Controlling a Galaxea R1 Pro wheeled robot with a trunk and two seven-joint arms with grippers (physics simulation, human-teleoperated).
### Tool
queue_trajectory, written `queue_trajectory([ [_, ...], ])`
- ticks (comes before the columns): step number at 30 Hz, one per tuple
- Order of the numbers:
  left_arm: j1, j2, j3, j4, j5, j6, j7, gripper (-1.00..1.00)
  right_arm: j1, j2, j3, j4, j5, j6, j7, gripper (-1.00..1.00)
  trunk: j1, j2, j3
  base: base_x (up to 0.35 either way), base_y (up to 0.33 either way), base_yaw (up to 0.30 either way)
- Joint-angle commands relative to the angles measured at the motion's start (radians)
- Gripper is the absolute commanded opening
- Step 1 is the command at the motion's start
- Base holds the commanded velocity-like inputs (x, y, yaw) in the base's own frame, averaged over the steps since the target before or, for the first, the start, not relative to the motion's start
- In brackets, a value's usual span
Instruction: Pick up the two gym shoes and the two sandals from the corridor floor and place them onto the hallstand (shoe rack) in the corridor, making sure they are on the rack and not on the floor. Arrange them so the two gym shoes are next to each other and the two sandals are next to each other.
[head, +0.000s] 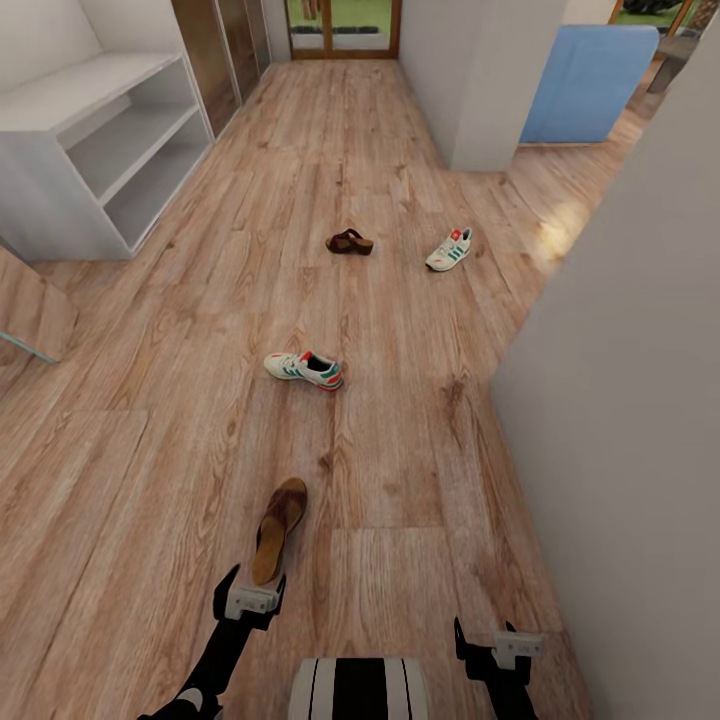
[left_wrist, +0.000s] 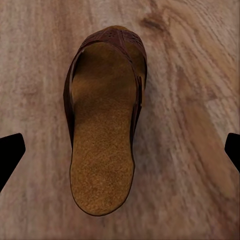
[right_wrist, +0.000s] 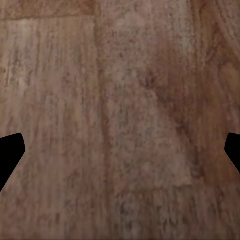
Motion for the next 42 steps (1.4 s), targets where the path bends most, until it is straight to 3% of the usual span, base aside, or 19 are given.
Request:
queue_trajectory([
  [1,0.0,-0.001,-0.001,0.0,-0.001,-0.001,-0.001,1.0,0.0,0.0,0.0,-0.002,0.0,0.0,0.0,1.0,0.0,0.0,0.0,0.0,0.0,0.0],
  [12,0.0,0.0,-0.004,-0.002,-0.003,-0.006,-0.005,1.0,-0.002,-0.002,-0.003,-0.021,0.001,-0.005,-0.002,1.0,0.0,0.0,-0.001,0.0,0.0,0.0],
  [20,0.0,0.003,-0.005,-0.003,-0.003,-0.011,-0.006,1.0,0.0,-0.001,-0.002,-0.141,0.001,-0.005,-0.019,1.0,0.0,0.0,-0.001,0.0,0.0,0.0],
  [22,0.0,0.003,-0.005,-0.003,-0.003,-0.012,-0.006,1.0,0.012,0.001,0.0,-0.226,0.002,-0.003,-0.025,1.0,0.0,0.0,-0.001,0.0,0.0,0.0],
  [25,0.0,0.003,-0.005,-0.003,-0.003,-0.013,-0.006,1.0,0.026,0.002,0.0,-0.274,0.002,-0.003,-0.027,1.0,0.0,0.0,-0.001,0.0,0.0,0.0],
  [27,0.0,0.002,-0.005,-0.003,-0.002,-0.013,-0.006,1.0,0.062,0.003,0.0,-0.379,0.002,-0.001,-0.032,1.0,0.0,0.0,-0.001,0.0,0.0,0.0],
  [28,0.0,0.002,-0.005,-0.003,-0.002,-0.013,-0.006,1.0,0.062,0.003,0.0,-0.379,0.002,-0.001,-0.032,1.0,0.0,0.0,-0.001,0.0,0.0,0.0],
  [32,0.0,-0.001,-0.006,-0.003,-0.003,-0.013,-0.006,1.0,0.113,0.005,-0.001,-0.563,0.005,0.009,-0.042,1.0,0.0,0.0,-0.001,0.0,0.0,0.0],
  [33,0.0,-0.001,-0.006,-0.003,-0.003,-0.013,-0.006,1.0,0.113,0.005,-0.001,-0.563,0.005,0.009,-0.042,1.0,0.0,0.0,-0.001,0.0,0.0,0.0],
  [35,0.0,-0.002,-0.006,-0.003,-0.003,-0.013,-0.006,1.0,0.143,0.005,-0.002,-0.699,0.008,0.034,-0.05,1.0,0.0,0.0,-0.001,0.0,0.0,0.0],
  [38,0.0,-0.003,-0.006,-0.003,-0.003,-0.013,-0.006,1.0,0.161,0.004,-0.003,-0.766,0.01,0.056,-0.053,1.0,0.0,0.0,-0.001,0.0,0.0,0.0],
  [40,0.0,-0.003,-0.007,-0.003,-0.003,-0.013,-0.006,1.0,0.2,0.001,-0.009,-0.883,0.011,0.106,-0.058,1.0,0.0,0.0,-0.001,0.0,0.0,0.0],
  [42,0.0,-0.003,-0.007,-0.003,-0.002,-0.013,-0.006,1.0,0.217,0.001,-0.013,-0.934,0.012,0.128,-0.06,1.0,0.0,0.0,-0.001,0.0,0.0,0.0],
])
